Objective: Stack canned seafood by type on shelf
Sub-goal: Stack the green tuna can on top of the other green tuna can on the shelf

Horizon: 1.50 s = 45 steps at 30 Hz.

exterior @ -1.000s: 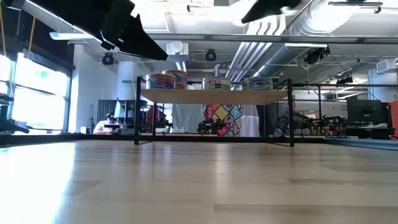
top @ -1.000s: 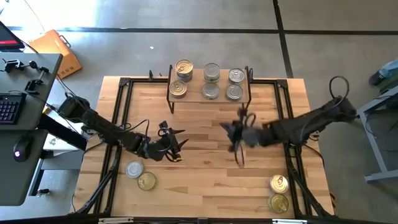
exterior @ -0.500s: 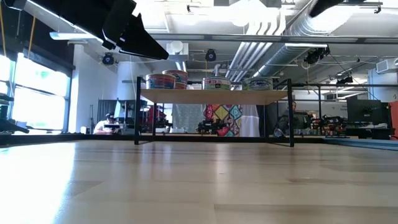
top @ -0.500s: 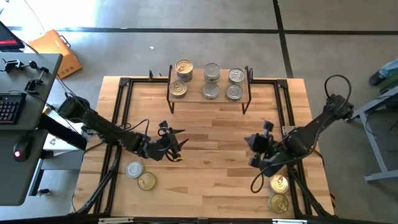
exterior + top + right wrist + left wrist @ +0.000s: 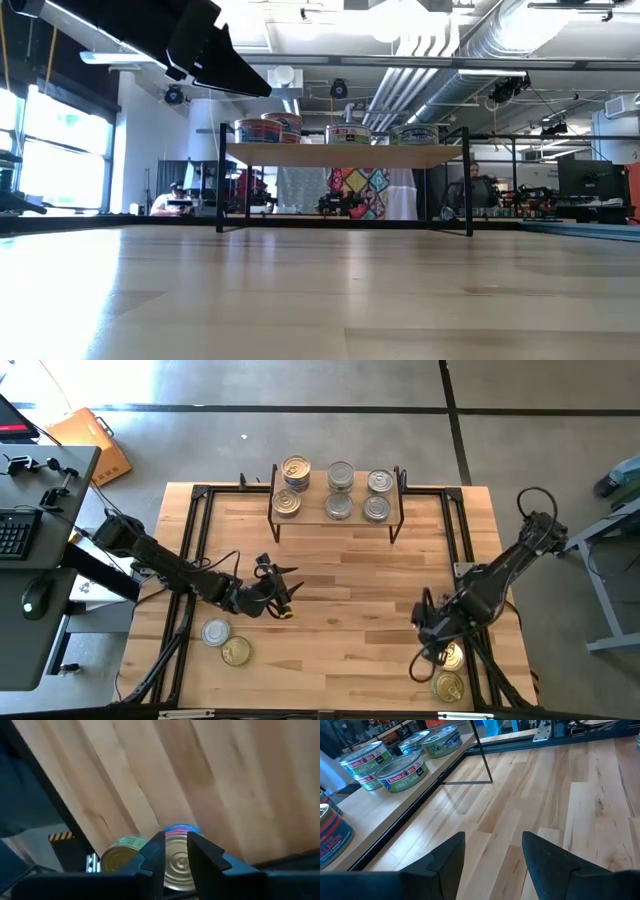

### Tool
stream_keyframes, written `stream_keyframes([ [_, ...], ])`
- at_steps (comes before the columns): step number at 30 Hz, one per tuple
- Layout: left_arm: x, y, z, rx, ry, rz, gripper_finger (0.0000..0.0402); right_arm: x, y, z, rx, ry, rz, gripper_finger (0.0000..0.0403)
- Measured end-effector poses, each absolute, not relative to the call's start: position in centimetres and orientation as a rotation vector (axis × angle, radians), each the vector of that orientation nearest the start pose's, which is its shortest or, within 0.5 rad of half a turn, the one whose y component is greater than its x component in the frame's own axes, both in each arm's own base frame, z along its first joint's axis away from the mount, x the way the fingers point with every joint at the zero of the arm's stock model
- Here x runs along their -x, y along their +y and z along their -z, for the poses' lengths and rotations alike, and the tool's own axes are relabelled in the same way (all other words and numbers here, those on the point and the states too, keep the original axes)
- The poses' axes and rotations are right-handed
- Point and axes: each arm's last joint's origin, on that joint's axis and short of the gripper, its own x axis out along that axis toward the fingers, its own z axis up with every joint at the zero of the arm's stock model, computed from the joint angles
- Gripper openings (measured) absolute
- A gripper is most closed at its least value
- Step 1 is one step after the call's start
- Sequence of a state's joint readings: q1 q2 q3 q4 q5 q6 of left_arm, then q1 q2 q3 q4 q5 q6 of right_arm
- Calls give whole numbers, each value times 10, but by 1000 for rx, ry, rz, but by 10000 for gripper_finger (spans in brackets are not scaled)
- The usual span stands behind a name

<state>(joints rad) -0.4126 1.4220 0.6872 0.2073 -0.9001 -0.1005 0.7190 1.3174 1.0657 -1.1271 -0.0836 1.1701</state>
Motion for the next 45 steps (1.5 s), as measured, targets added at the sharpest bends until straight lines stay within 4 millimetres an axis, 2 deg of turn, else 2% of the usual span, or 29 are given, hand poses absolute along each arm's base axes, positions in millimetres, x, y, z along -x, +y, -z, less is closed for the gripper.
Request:
stream_keyframes([
  [4,-263,-90,-201,-230,399,-496,188,-163,151,-236,-542,1498,217,58],
  [10,-263,-91,-201,-228,399,-488,188,-158,147,-208,-561,1523,263,32],
  [17,-256,-110,-201,-227,400,-369,188,-168,148,-181,-510,1253,167,14],
  [20,-251,-123,-201,-228,393,-318,188,-174,154,-185,-482,1179,124,4],
  [23,-247,-130,-201,-204,384,-293,188,-179,164,-202,-454,1142,107,2],
  [28,-245,-134,-201,-184,379,-285,188,-181,181,-230,-406,1112,118,0],
  [31,-246,-132,-201,-188,380,-292,188,-179,187,-238,-404,1131,197,0],
  [38,-246,-131,-200,-195,387,-297,188,-171,193,-235,-476,1353,424,0],
  [45,-246,-133,-198,-186,396,-279,188,-170,203,-218,-536,1623,456,0],
])
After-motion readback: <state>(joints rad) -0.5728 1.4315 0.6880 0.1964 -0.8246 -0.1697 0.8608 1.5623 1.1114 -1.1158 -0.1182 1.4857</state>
